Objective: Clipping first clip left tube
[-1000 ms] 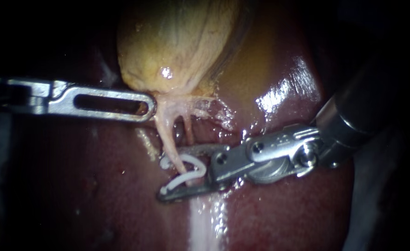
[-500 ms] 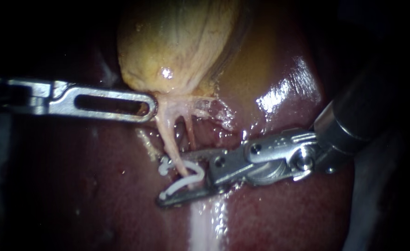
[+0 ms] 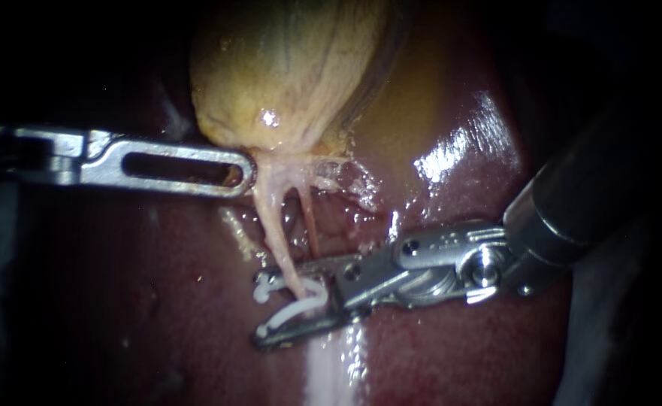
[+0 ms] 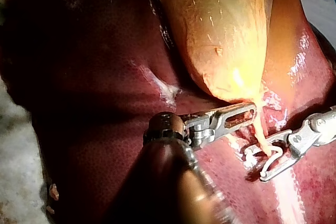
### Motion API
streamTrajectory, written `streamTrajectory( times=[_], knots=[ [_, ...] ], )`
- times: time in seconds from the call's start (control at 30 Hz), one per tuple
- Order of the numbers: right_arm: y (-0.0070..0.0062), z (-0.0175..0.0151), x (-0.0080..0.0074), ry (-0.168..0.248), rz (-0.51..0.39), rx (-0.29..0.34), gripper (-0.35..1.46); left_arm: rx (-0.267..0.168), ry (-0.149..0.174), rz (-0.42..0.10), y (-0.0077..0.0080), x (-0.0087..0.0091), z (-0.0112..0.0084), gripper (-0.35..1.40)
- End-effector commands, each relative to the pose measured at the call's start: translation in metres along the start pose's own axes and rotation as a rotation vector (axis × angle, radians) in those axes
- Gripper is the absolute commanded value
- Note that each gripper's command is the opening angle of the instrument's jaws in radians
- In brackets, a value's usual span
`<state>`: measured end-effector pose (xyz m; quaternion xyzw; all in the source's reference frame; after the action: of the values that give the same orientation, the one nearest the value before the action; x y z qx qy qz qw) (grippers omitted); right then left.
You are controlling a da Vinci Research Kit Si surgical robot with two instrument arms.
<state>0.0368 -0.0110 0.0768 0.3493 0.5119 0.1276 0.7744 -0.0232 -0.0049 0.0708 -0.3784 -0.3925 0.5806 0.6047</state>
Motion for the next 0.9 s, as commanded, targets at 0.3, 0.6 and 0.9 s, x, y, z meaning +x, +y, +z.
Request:
streamTrajectory(
  times=[0.3,0.6,0.9],
  knots=[
    [-0.0001,0.0002,-0.0004,0.003,0.021,0.005,0.42,0.001,0.001,-0.001,0.0000,0.0000,0.0002,-0.35],
    [0.0002,0.0002,-0.0005,0.008,0.027,0.006,0.41,0.001,0.002,-0.001,0.0001,0.0000,0.0002,-0.35],
    [0.0003,0.0003,-0.0005,0.013,0.049,0.007,0.39,0.002,0.002,-0.001,0.0001,0.0000,0.0003,-0.35]
  ],
)
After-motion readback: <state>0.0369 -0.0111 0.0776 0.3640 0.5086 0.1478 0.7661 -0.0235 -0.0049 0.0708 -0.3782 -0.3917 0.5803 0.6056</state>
